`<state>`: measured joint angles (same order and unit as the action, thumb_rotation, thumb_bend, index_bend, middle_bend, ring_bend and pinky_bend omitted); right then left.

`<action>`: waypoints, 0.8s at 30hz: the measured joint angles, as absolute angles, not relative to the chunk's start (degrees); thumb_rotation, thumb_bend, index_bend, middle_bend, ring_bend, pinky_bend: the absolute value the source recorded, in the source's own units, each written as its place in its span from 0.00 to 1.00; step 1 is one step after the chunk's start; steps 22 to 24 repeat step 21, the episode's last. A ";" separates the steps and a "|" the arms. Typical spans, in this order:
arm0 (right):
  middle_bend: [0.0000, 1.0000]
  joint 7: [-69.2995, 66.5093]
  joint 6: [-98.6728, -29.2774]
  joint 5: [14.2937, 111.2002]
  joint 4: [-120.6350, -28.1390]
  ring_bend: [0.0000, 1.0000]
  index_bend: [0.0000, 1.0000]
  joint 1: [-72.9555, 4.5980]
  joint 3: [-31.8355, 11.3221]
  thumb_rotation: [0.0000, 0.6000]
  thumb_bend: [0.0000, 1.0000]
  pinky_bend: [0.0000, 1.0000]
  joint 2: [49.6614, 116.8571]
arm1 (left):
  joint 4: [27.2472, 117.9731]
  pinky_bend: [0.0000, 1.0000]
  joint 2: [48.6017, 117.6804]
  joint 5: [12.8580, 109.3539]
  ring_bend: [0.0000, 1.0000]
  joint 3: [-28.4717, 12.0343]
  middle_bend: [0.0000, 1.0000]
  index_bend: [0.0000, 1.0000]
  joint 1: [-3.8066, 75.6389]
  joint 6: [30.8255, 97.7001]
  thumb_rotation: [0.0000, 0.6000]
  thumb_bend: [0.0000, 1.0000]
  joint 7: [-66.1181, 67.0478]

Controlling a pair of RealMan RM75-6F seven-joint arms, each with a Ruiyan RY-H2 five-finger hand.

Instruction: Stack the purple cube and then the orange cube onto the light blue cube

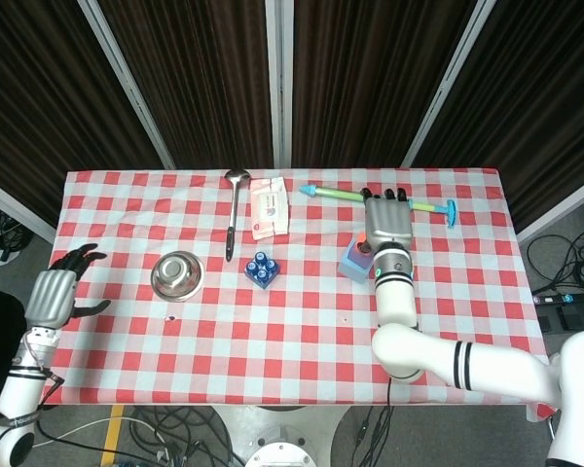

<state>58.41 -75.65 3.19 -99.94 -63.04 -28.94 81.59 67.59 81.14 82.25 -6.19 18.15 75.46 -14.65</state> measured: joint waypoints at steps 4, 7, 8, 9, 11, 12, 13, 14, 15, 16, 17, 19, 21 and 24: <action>0.29 54.70 -78.92 13.55 -106.10 0.09 0.14 -58.70 -25.78 1.00 0.11 0.03 78.09 | 67.44 0.31 81.23 82.19 0.22 -6.18 0.27 0.32 18.18 75.39 1.00 0.06 -14.07; 0.29 51.37 -82.61 24.43 -109.61 0.08 0.14 -54.16 -21.20 1.00 0.11 0.03 75.84 | 67.39 0.31 81.37 82.33 0.22 -6.09 0.27 0.32 18.23 75.42 1.00 0.06 -13.51; 0.28 50.22 -83.84 27.93 -110.43 0.07 0.13 -52.52 -19.46 1.00 0.11 0.03 75.21 | 67.35 0.31 81.44 82.39 0.22 -6.05 0.27 0.32 18.24 75.46 1.00 0.06 -13.22; 0.27 48.63 -85.41 32.60 -111.32 0.06 0.13 -50.12 -16.85 1.00 0.11 0.03 74.37 | 67.31 0.31 81.50 82.43 0.22 -6.02 0.27 0.32 18.25 75.50 1.00 0.06 -12.99; 0.23 45.97 -87.33 39.33 -112.12 0.02 0.11 -46.27 -12.37 1.00 0.11 0.03 73.13 | 67.17 0.31 81.69 82.50 0.22 -5.95 0.27 0.32 18.29 75.52 1.00 0.06 -12.39; 0.21 43.94 -88.22 43.54 -112.22 0.01 0.10 -43.77 -9.29 1.00 0.11 0.02 72.36 | 67.11 0.31 81.78 82.53 0.22 -5.92 0.27 0.32 18.32 75.52 1.00 0.06 -12.14; 0.20 42.30 -88.66 46.53 -112.03 0.00 0.10 -42.00 -7.11 1.00 0.11 0.02 71.84 | 67.07 0.31 81.86 82.56 0.22 -5.89 0.27 0.32 18.34 75.52 1.00 0.06 -11.90; 0.19 40.58 -88.96 49.38 -111.56 0.00 0.09 -40.34 -4.96 1.00 0.11 0.02 71.41 | 67.05 0.31 81.94 82.61 0.22 -5.85 0.27 0.32 18.36 75.56 1.00 0.06 -11.57; 0.18 38.24 -89.18 52.93 -110.41 0.00 0.08 -38.34 -2.26 1.00 0.11 0.02 70.97 | 67.06 0.31 81.99 82.67 0.22 -5.83 0.27 0.32 18.37 75.62 1.00 0.06 -11.31; 0.18 36.48 -89.27 55.27 -109.16 0.00 0.07 -37.10 -0.56 1.00 0.11 0.02 70.78 | 67.09 0.31 82.03 82.74 0.22 -5.81 0.27 0.32 18.37 75.72 1.00 0.06 -11.06; 0.18 34.85 -89.36 57.21 -107.66 0.00 0.06 -36.04 0.72 1.00 0.11 0.02 70.68 | 67.17 0.31 82.06 82.85 0.22 -5.80 0.27 0.32 18.38 75.94 1.00 0.06 -10.72; 0.17 32.16 -89.76 60.85 -103.44 0.00 0.05 -33.83 2.41 1.00 0.11 0.02 70.85 | 67.36 0.31 82.12 82.99 0.22 -5.83 0.27 0.32 18.37 76.33 1.00 0.06 -10.27; 0.17 30.13 -90.48 64.08 -98.83 0.00 0.05 -31.66 3.12 1.00 0.11 0.01 71.54 | 67.55 0.31 82.18 83.05 0.22 -5.88 0.27 0.32 18.34 76.57 1.00 0.06 -9.90; 0.17 30.13 -90.48 64.08 -98.83 0.00 0.05 -31.66 3.12 1.00 0.11 0.01 71.54 | 67.55 0.31 82.18 83.05 0.22 -5.88 0.27 0.32 18.34 76.57 1.00 0.06 -9.90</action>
